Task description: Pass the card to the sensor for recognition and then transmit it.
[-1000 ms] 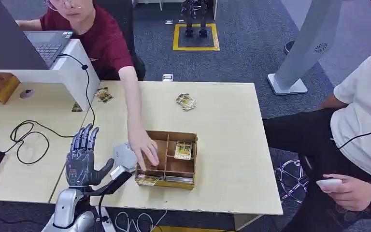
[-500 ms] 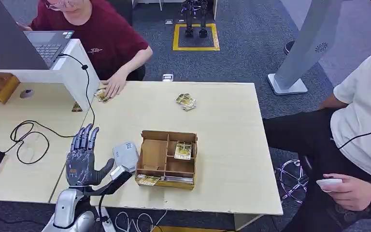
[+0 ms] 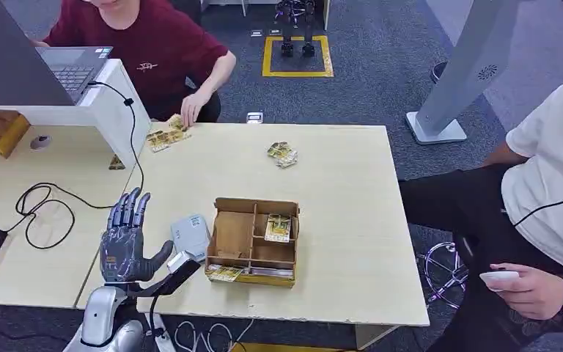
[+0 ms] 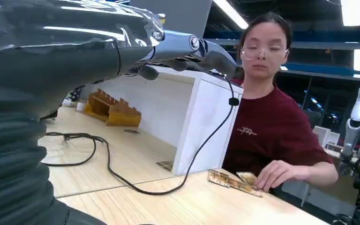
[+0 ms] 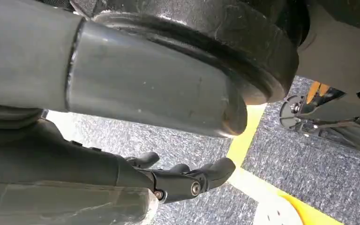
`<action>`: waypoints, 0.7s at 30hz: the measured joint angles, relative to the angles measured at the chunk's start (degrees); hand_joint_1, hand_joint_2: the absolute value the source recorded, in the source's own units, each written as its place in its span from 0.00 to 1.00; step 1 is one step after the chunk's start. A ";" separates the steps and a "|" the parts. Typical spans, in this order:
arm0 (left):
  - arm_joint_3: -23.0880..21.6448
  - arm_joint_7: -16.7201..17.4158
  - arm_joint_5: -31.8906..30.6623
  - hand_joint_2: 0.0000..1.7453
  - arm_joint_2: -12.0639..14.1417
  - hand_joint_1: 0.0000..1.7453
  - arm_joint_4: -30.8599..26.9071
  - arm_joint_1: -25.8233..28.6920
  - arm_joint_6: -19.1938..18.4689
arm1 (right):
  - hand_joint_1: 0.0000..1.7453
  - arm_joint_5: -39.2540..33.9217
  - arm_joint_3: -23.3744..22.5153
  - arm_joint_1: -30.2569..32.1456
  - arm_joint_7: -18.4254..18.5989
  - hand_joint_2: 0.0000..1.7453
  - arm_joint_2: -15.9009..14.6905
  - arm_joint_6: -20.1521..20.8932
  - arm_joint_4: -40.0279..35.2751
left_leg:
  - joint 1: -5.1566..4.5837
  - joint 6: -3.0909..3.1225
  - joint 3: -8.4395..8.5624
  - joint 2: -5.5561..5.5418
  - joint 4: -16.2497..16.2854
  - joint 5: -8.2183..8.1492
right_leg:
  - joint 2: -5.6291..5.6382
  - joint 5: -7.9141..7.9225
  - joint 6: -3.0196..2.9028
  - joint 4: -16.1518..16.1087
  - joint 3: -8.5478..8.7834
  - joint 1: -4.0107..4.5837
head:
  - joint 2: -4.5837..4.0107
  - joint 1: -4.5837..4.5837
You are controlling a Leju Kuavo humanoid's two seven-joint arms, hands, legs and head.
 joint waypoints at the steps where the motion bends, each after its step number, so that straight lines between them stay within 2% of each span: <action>1: 0.00 0.02 0.00 1.00 0.00 0.00 0.00 0.00 0.02 | 0.00 0.00 0.00 0.00 0.00 0.00 0.00 0.00 0.00 | 0.00 0.00 0.00 0.00 0.00 0.00 | 0.00 0.00 0.00 0.00 0.00 0.00 | 0.02 0.00; 21: -0.09 0.02 0.17 1.00 0.00 0.00 0.00 0.00 -0.09 | 0.00 0.13 0.39 0.00 0.13 0.00 0.00 0.15 0.00 | 0.00 0.00 0.00 0.00 0.00 0.00 | 0.00 0.00 0.00 0.00 0.00 0.00 | 0.02 0.00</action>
